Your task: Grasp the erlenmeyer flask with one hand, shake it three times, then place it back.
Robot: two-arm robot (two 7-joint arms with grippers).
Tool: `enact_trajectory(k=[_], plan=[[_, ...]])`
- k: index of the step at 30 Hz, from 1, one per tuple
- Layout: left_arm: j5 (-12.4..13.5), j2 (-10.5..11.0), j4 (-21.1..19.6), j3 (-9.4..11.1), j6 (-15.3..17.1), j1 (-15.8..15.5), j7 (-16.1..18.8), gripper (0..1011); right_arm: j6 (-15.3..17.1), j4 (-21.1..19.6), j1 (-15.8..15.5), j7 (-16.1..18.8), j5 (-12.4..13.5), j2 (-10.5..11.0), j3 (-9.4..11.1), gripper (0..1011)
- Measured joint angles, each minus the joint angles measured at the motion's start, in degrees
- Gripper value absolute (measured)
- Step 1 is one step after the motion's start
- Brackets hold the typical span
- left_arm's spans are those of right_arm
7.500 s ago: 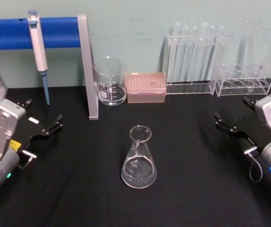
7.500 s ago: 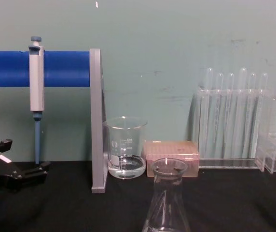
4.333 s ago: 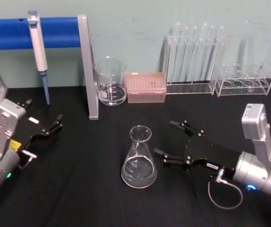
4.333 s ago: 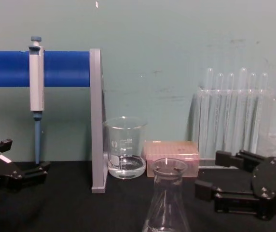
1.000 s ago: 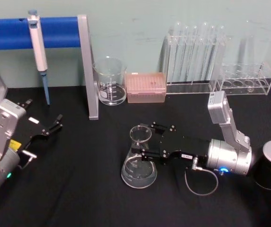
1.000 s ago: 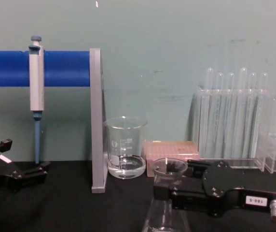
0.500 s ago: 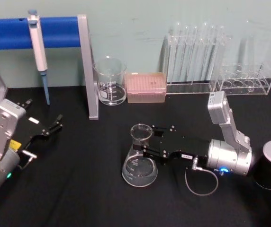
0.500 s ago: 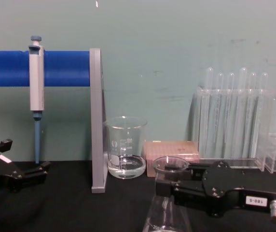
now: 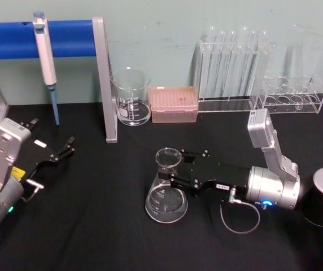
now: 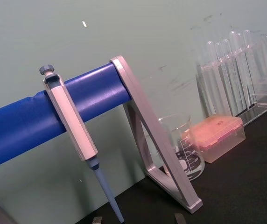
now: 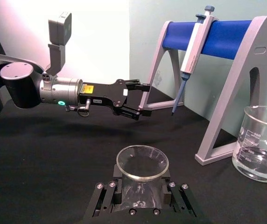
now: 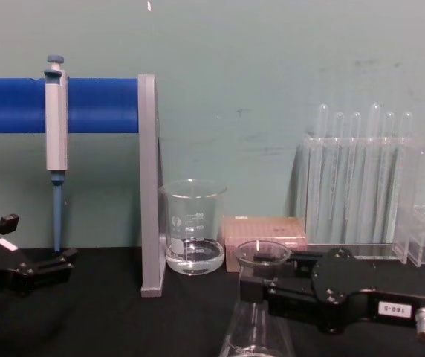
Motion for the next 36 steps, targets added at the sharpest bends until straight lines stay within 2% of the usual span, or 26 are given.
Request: enact_trajectory(k=[7, 15, 19, 27, 36], plan=[[0.00, 0.00, 0.00, 0.00, 0.00, 0.00, 0.00, 1001, 0.00, 0.00, 0.00, 0.00, 0.00, 0.00, 0.00, 448], [0.00, 0.00, 0.00, 0.00, 0.00, 0.00, 0.00, 1001, -0.53, -2.54, -0.63, -1.31, 0.31, 0.72, 0.86, 448], [0.00, 0.00, 0.00, 0.00, 0.00, 0.00, 0.00, 1001, -0.55, -5.10, -1.28, -3.03, 0.46, 1.41, 1.84, 449], [0.00, 0.00, 0.00, 0.00, 0.00, 0.00, 0.00, 1001, -0.45, -11.30, -3.07, -7.67, 1.28, 2.53, 5.14, 448], [0.00, 0.00, 0.00, 0.00, 0.00, 0.00, 0.00, 1001, 0.05, -15.29, -5.23, -11.68, 2.29, 2.91, 8.20, 448]])
